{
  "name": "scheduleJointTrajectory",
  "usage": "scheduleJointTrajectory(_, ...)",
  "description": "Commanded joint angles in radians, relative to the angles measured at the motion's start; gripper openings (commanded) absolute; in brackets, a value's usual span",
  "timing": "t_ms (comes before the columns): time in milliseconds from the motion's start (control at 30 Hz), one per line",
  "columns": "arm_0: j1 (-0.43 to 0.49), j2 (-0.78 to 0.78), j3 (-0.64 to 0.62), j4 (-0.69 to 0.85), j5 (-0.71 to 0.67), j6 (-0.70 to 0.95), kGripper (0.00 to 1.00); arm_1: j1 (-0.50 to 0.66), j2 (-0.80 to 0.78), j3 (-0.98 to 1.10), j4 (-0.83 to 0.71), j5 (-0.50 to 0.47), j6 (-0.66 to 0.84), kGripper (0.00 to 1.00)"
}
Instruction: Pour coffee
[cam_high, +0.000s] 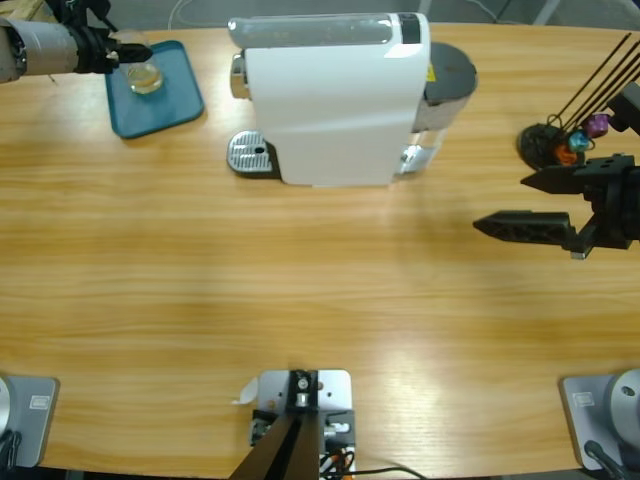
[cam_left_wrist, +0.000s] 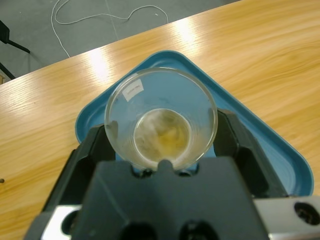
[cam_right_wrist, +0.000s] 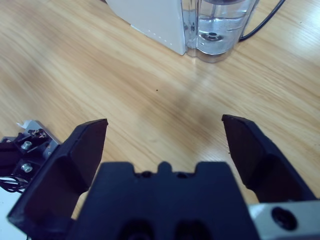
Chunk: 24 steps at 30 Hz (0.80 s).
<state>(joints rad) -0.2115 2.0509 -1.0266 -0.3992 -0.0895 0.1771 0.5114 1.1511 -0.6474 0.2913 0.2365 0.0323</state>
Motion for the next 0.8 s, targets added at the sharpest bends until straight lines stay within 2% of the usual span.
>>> scheduleJointTrajectory(33,0.003,0.028,0.026,0.055,-0.003,-0.006,0.960,-0.016,0.030,0.017,-0.008,-0.004,0.000,1.000)
scheduleJointTrajectory(100,0.003,0.022,0.040,0.043,-0.013,-0.005,0.996,-0.015,0.032,0.017,-0.008,-0.005,0.000,1.000)
scheduleJointTrajectory(267,0.003,0.006,0.068,0.014,-0.013,-0.005,0.996,-0.015,0.032,0.017,-0.006,-0.005,0.000,1.000)
scheduleJointTrajectory(367,0.003,-0.041,0.131,-0.039,-0.013,-0.005,0.996,-0.015,0.032,0.017,-0.006,-0.003,0.000,1.000)
scheduleJointTrajectory(500,0.003,-0.181,0.276,-0.109,0.024,-0.007,0.996,-0.015,0.028,0.018,-0.005,-0.002,0.000,1.000)
scheduleJointTrajectory(633,-0.017,-0.368,0.389,-0.116,0.037,-0.008,0.996,-0.014,0.025,0.020,-0.004,0.001,0.000,1.000)
scheduleJointTrajectory(700,-0.043,-0.480,0.440,-0.085,0.055,-0.021,0.996,-0.014,0.018,0.021,-0.004,0.000,0.000,1.000)
scheduleJointTrajectory(800,-0.128,-0.654,0.486,0.054,0.074,-0.050,0.996,-0.008,0.002,0.022,-0.003,-0.003,0.000,1.000)
